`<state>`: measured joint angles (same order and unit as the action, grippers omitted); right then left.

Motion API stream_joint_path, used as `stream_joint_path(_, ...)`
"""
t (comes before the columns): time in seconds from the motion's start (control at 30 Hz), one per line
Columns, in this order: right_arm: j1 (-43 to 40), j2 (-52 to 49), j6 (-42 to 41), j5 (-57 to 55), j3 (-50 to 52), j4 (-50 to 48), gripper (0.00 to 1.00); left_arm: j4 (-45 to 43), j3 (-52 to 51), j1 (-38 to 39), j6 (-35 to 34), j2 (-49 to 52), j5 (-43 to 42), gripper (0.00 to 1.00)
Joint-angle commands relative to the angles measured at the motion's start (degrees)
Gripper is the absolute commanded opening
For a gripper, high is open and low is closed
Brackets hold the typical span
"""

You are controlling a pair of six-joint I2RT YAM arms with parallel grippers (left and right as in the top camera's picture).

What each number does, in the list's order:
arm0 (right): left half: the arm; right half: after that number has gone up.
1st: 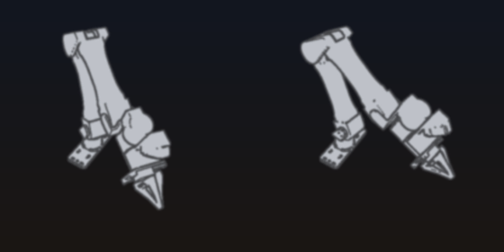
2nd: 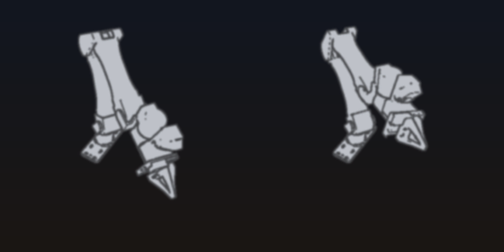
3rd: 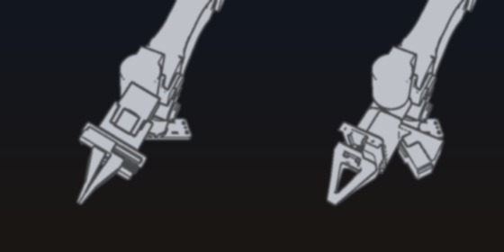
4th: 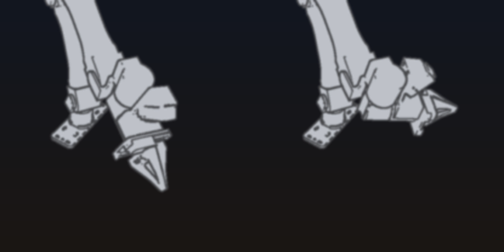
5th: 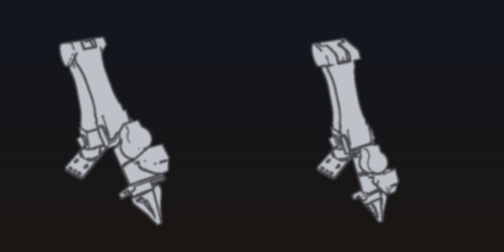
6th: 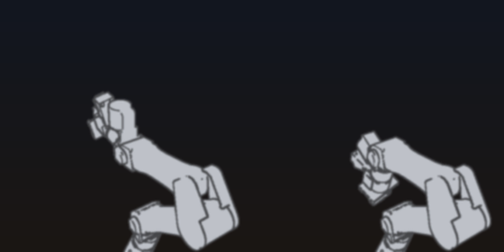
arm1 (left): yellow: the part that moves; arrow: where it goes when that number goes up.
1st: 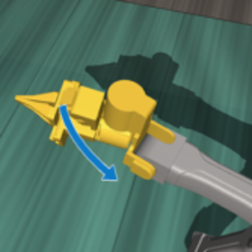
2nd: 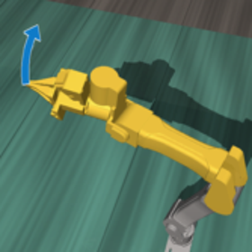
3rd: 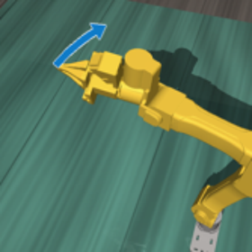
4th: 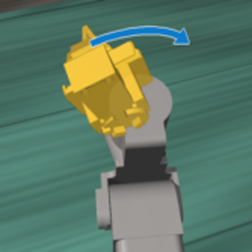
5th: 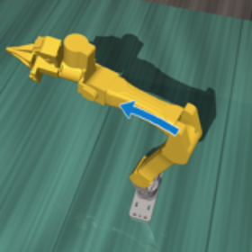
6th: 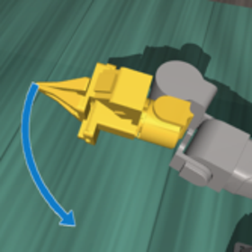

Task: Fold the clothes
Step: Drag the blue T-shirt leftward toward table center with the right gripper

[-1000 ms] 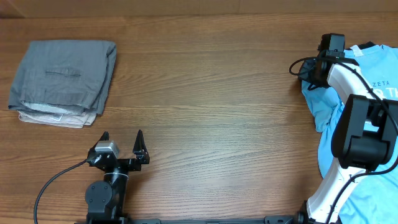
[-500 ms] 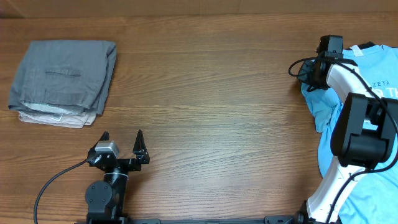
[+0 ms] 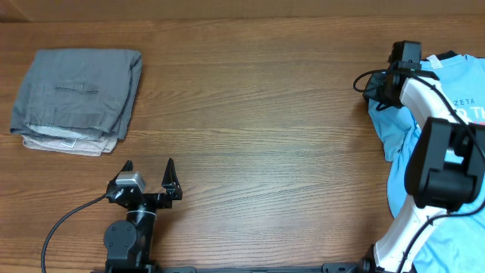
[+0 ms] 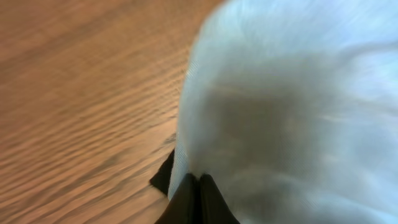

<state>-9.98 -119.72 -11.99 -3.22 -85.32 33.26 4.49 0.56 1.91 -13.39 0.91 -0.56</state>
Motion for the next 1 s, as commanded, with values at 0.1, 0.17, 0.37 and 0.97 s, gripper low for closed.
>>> stream_joint_path(0.1,0.1,10.7,-0.2,-0.1,0.1,2.4,0.04,-0.1,-0.3,0.4,-0.4,-0.6,0.8,1.00)
stream_joint_path(0.17,0.1,12.3,0.0,-0.1,0.1,4.1,0.04,-0.1,-0.3,0.4,-0.4,-0.6,0.8,1.00)
stream_joint_path(0.37,0.1,16.8,0.4,1.2,0.1,9.6,0.04,-0.1,-0.3,0.4,-0.4,-0.6,0.8,1.00)
stream_joint_path(0.97,0.6,35.3,2.6,2.6,0.1,21.2,0.04,-0.1,-0.3,0.4,-0.4,-0.6,0.8,1.00)
